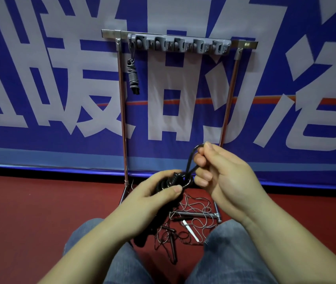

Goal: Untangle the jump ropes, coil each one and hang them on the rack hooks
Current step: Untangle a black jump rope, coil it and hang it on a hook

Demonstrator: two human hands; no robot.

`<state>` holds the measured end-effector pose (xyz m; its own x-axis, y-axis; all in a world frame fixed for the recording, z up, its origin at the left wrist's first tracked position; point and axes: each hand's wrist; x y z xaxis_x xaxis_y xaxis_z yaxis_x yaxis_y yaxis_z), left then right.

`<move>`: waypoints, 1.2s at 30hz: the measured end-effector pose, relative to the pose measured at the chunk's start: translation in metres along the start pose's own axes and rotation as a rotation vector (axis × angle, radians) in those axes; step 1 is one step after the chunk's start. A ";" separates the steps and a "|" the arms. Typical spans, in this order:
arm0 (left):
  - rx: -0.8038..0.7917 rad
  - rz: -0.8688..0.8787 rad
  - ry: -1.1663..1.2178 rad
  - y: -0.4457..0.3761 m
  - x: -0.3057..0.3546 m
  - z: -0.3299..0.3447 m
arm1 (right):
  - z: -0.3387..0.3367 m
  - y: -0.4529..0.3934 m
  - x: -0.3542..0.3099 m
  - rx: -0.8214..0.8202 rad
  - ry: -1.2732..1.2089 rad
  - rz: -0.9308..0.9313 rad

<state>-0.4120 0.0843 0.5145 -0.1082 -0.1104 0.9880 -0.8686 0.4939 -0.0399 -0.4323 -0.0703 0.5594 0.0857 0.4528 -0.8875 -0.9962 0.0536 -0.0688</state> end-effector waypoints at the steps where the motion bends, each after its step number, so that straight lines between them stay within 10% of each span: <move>1: 0.041 0.050 -0.077 -0.005 -0.005 0.001 | 0.001 -0.001 0.000 -0.007 0.037 -0.004; 5: 0.309 0.241 -0.207 -0.028 0.002 0.008 | 0.000 -0.016 0.001 0.031 0.207 -0.030; 36: 0.379 0.217 -0.062 -0.301 0.105 -0.108 | 0.018 -0.295 -0.072 0.050 0.688 -0.398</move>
<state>-0.1097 0.0173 0.6467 -0.3267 -0.0966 0.9402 -0.9373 0.1611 -0.3091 -0.1439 -0.1029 0.6520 0.3891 -0.2593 -0.8839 -0.8898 0.1426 -0.4335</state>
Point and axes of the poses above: each hand's wrist, its own y-axis away from the middle knuckle, its own z-axis out of the palm, x = y × z, and after that the axes turned 2 degrees about -y, right-handed
